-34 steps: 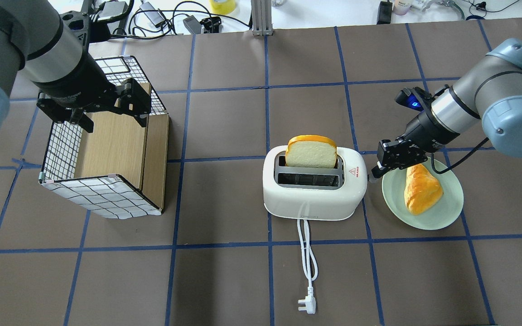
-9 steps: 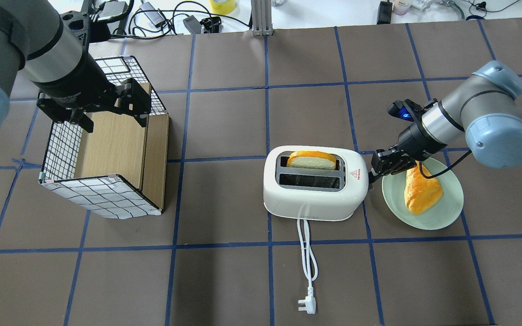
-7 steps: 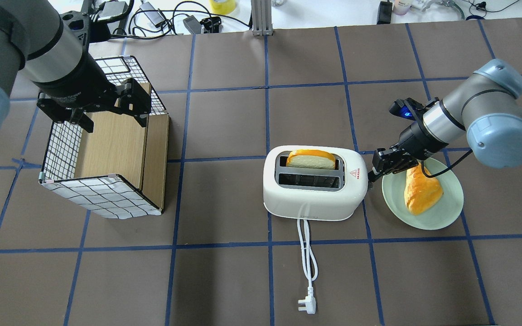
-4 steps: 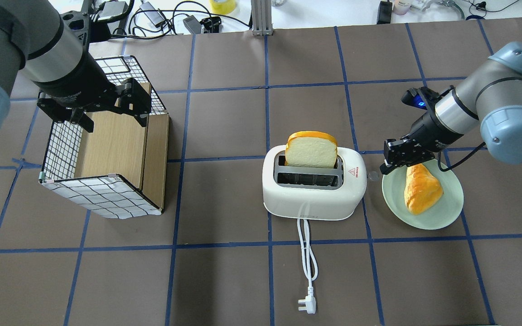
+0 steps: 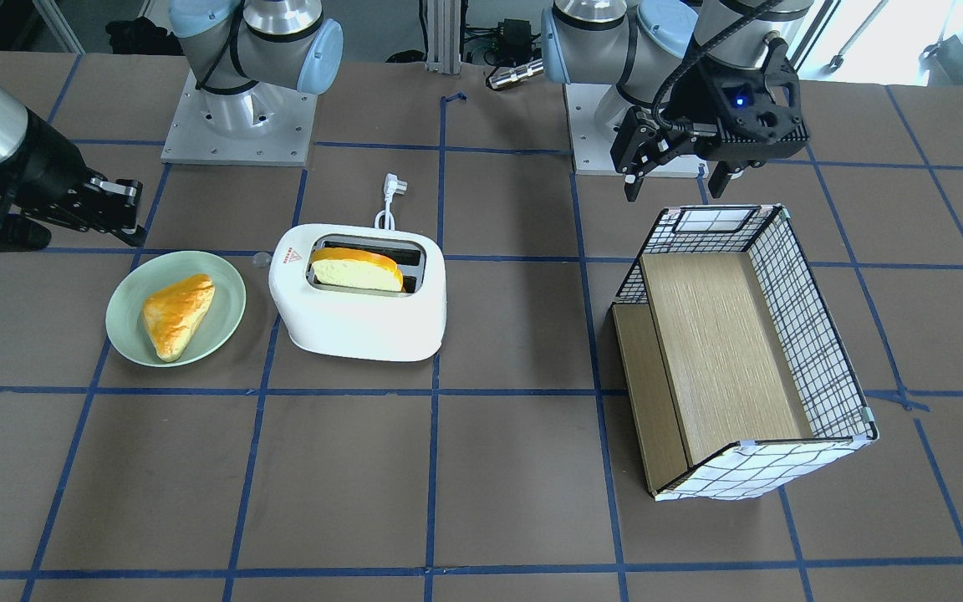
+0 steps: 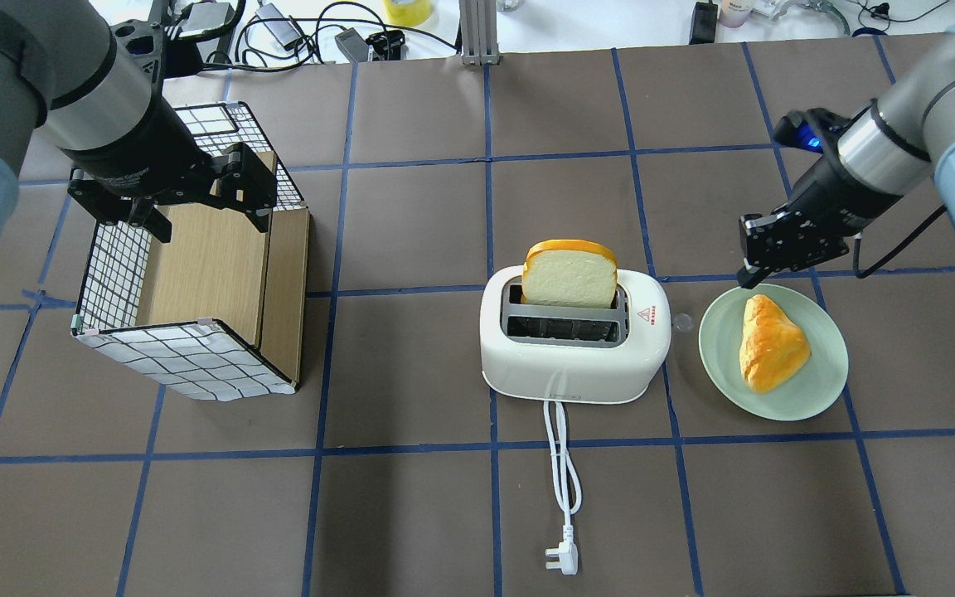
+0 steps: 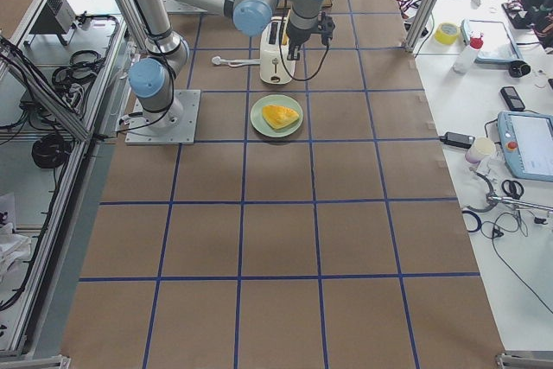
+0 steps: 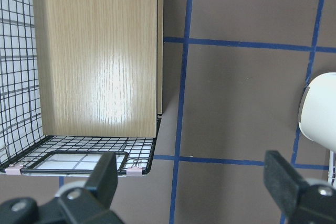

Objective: Press toaster with right arm

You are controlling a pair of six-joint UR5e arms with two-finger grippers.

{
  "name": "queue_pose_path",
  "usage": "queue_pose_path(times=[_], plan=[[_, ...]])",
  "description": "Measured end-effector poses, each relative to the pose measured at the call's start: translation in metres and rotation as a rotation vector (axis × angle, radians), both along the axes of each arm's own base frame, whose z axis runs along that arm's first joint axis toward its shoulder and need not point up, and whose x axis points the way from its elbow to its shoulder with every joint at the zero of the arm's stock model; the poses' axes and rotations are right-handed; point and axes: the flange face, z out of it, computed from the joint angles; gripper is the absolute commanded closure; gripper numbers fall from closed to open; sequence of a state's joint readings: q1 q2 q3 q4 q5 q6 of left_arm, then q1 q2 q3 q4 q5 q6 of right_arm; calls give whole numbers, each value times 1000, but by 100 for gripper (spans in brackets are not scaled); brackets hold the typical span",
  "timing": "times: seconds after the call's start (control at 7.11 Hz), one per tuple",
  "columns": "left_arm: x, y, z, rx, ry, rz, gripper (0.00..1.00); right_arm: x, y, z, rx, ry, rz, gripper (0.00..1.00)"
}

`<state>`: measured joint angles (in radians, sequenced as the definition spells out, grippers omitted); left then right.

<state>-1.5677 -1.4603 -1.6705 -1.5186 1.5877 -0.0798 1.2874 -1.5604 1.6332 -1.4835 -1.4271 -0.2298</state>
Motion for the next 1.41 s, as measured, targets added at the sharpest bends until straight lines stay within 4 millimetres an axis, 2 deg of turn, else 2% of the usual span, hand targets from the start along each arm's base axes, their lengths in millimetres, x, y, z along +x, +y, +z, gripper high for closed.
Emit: queue_pose_path(times=[0.14, 0.28, 0.42, 0.56, 0.84, 0.98, 1.12, 1.41], plan=[[0, 0, 0, 0, 0, 0, 0, 5, -6, 31, -34, 27, -43, 46], [0, 0, 0, 0, 0, 0, 0, 19, -11, 57, -69, 50, -89, 37], [0, 0, 0, 0, 0, 0, 0, 40, -15, 73, -97, 71, -136, 29], [0, 0, 0, 0, 0, 0, 0, 64, -17, 79, -123, 101, -160, 26], [0, 0, 0, 0, 0, 0, 0, 102, -17, 80, -157, 156, -184, 26], [0, 0, 0, 0, 0, 0, 0, 114, -17, 80, -168, 164, -217, 26], [0, 0, 0, 0, 0, 0, 0, 120, -15, 79, -174, 173, -229, 21], [0, 0, 0, 0, 0, 0, 0, 127, -14, 76, -174, 191, -217, 20]])
